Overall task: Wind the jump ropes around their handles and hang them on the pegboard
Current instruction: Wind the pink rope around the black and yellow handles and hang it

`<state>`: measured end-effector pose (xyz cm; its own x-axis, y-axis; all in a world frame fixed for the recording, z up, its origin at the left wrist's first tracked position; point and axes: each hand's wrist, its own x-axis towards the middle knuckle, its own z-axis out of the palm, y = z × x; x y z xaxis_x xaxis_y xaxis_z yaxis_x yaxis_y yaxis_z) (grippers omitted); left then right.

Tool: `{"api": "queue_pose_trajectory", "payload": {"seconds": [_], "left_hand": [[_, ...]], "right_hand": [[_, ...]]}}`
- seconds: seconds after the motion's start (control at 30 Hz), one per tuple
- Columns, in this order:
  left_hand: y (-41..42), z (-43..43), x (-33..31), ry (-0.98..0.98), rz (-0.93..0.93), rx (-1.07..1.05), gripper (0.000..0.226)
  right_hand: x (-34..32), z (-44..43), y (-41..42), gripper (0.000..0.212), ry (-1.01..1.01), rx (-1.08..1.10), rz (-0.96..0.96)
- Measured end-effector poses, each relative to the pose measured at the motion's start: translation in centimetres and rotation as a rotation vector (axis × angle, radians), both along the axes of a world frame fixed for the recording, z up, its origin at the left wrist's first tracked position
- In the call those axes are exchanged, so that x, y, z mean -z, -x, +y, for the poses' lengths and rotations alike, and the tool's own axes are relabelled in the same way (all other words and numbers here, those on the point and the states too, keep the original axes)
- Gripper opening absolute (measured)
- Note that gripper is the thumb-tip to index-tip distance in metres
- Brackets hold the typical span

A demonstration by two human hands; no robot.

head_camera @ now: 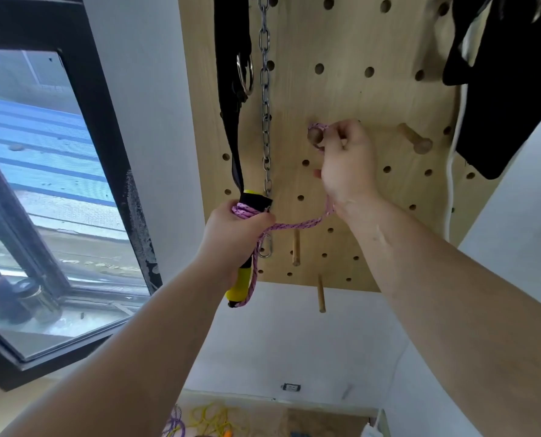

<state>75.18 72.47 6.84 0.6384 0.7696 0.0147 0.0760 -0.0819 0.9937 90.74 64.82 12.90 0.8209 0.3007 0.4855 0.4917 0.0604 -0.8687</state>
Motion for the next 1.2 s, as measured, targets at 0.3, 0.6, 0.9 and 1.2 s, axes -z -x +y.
{"api": "queue_pose_trajectory", "payload": {"seconds": [0.3,0.6,0.9,1.2], "left_hand": [[0.1,0.3,0.7,0.012,-0.045,-0.065,0.029],[7.5,-4.9,2.0,0.045,0.042,0.503,0.027],[5.5,-11.7,8.5,0.407,0.12,0.407,0.026],[4.4,-19.4,14.7,0.531,0.228,0.355,0.056]], "right_hand": [[-0.6,-3.6,3.0,0.023,-0.013,-0.086,-0.186],[7.9,-14.1,9.8,0.081,0.673,-0.344,-0.148],[18.5,-19.9,11.0,0.027,0.679,-0.535,0.128],[17.8,-28.8,9.2,0.029,0.869,-0.58,0.028]]}}
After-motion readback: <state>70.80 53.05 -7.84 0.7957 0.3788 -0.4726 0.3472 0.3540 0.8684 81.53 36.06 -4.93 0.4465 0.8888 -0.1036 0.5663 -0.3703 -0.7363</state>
